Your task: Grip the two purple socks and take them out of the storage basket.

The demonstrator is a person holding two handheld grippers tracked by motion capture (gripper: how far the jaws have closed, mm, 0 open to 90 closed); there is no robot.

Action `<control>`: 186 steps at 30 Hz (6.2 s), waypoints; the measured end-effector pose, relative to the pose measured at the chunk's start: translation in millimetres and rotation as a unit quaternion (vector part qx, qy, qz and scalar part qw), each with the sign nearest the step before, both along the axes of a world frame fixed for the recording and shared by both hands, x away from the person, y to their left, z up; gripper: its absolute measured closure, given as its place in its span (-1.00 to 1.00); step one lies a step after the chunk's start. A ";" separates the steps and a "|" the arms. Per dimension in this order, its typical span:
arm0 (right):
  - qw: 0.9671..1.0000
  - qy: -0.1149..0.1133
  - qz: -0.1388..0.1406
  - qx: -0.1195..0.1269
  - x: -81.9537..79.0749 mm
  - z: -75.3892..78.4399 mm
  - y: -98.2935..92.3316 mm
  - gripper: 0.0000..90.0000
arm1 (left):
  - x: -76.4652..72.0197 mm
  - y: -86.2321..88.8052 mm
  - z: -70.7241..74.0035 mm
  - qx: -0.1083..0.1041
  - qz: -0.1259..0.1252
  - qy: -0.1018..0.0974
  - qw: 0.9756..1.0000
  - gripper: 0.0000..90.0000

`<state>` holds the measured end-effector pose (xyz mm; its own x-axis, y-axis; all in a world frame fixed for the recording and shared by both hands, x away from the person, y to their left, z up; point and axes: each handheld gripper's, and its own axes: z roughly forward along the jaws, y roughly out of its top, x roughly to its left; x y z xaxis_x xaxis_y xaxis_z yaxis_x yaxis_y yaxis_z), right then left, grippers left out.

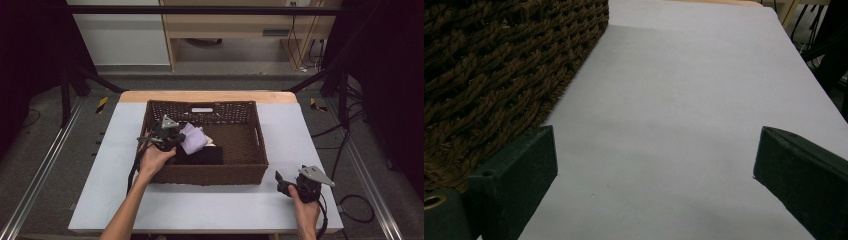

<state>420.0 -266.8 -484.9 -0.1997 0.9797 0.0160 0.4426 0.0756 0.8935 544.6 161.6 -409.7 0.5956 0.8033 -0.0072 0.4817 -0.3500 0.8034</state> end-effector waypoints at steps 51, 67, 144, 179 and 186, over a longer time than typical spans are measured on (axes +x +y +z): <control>1.000 -0.001 0.000 0.006 -0.2 0.1 -1.6 -0.90 | -97.5 16.8 132.6 -0.160 -0.074 -0.178 0.968 0.98; 1.000 -0.006 -0.005 0.016 -1.2 0.3 -3.7 -0.90 | -154.5 28.5 133.3 -0.151 -0.123 -0.190 0.962 0.98; 1.000 -0.006 -0.007 0.024 -1.1 0.1 -5.0 -0.90 | -83.4 24.5 76.4 -0.100 -0.051 -0.137 0.984 0.04; 1.000 -0.006 -0.007 0.024 -1.2 0.1 -5.4 -0.90 | 15.3 -5.0 -12.6 0.074 0.021 0.005 0.997 0.11; 1.000 -0.007 -0.007 0.025 -1.3 0.1 -5.7 -0.90 | 16.5 -10.8 -18.3 0.103 0.024 0.052 0.993 0.52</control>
<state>418.6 -272.5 -484.8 -0.1857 0.9806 0.0623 0.4314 0.0243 0.9018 561.1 150.9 -428.0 0.5614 0.8214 0.1002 0.5783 -0.4761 0.6625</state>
